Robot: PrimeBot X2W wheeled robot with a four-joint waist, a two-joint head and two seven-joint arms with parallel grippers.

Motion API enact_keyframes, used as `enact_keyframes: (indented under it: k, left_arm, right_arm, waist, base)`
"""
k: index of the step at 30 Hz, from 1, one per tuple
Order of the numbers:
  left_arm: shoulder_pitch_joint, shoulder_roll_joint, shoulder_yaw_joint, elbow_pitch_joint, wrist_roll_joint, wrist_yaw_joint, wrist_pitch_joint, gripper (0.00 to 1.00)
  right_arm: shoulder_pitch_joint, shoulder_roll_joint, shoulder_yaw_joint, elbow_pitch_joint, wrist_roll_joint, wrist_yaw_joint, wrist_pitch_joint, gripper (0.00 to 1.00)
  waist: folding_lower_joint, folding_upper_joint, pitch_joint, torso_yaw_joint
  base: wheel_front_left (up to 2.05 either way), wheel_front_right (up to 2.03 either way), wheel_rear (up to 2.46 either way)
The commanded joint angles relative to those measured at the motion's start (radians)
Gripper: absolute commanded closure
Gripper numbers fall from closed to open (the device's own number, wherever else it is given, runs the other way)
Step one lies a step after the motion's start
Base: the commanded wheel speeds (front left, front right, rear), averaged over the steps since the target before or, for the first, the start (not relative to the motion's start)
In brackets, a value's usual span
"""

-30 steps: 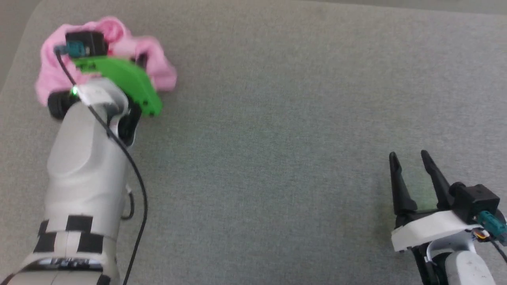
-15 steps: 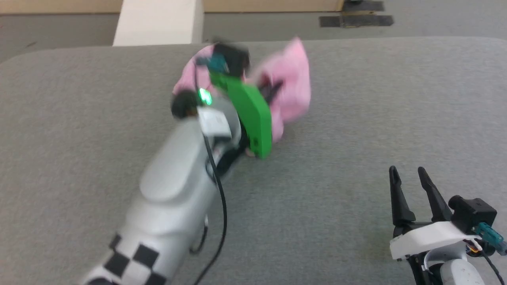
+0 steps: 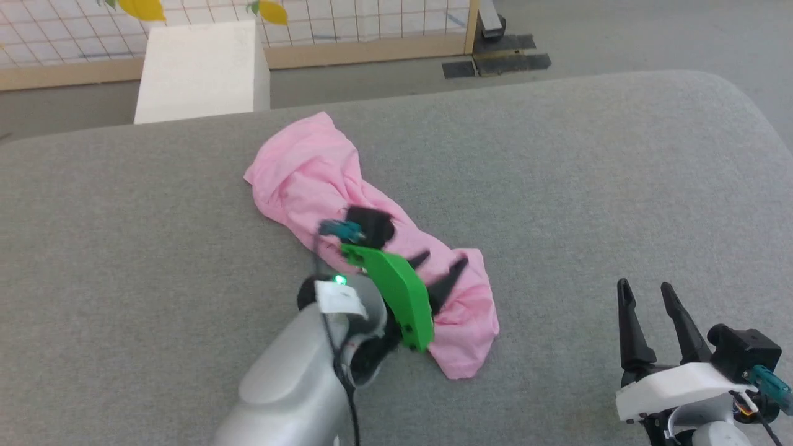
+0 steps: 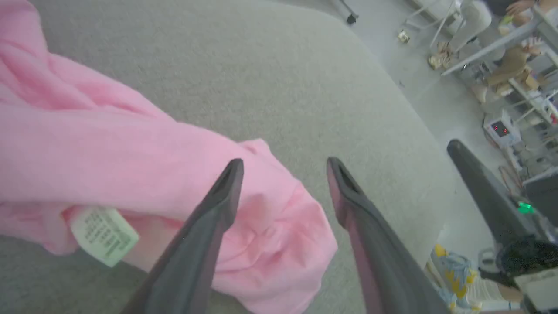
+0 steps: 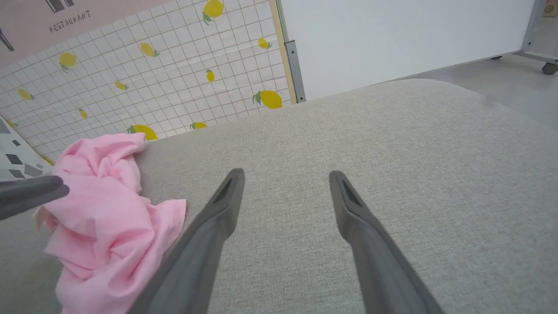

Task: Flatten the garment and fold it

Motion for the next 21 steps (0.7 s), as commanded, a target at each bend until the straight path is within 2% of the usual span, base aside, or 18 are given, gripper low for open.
enact_keyframes:
  k: [1, 4, 7, 10, 14, 17, 21]
  left_arm:
    - [-0.011, 0.006, 0.034, -0.027, -0.013, 0.013, -0.041, 0.00]
    - [-0.005, 0.073, 0.076, -0.073, 0.042, 0.063, -0.136, 0.00]
    - [0.038, 0.160, 0.105, -0.108, 0.129, 0.147, -0.232, 0.00]
    - [0.105, 0.221, 0.132, -0.149, 0.183, 0.206, -0.330, 0.00]
    - [0.220, 0.251, 0.201, -0.199, 0.209, 0.282, -0.488, 0.00]
    - [0.297, 0.260, 0.233, -0.233, 0.256, 0.315, -0.527, 0.00]
    - [0.372, 0.246, 0.266, -0.304, 0.336, 0.331, -0.532, 0.00]
  right_arm:
    - [0.012, 0.001, -0.002, 0.003, 0.006, -0.002, -0.007, 0.00]
    - [0.018, 0.001, -0.009, 0.006, 0.004, -0.002, -0.008, 0.00]
    - [0.028, 0.001, -0.012, 0.011, -0.008, -0.002, -0.008, 0.00]
    - [0.037, 0.001, -0.016, 0.016, -0.011, -0.002, 0.001, 0.00]
    - [0.045, 0.001, -0.016, 0.019, -0.012, -0.002, 0.026, 0.00]
    - [0.044, 0.001, -0.021, 0.023, -0.019, -0.002, 0.061, 0.00]
    - [0.032, 0.001, -0.027, 0.029, -0.029, -0.002, 0.115, 0.00]
  waist:
    - [0.0001, -0.0001, -0.032, 0.025]
    - [0.0001, -0.0001, -0.055, 0.042]
    - [0.0001, -0.0001, -0.080, 0.057]
    - [0.0001, -0.0001, -0.097, 0.072]
    - [0.0001, -0.0001, -0.104, 0.090]
    - [0.0001, -0.0001, -0.100, 0.100]
    - [0.0001, -0.0001, -0.089, 0.110]
  base:
    - [0.00, 0.00, 0.00]
    - [0.00, 0.00, 0.00]
    - [0.00, 0.00, 0.00]
    - [0.00, 0.00, 0.00]
    - [0.00, 0.00, 0.00]
    - [0.00, 0.00, 0.00]
    - [0.00, 0.00, 0.00]
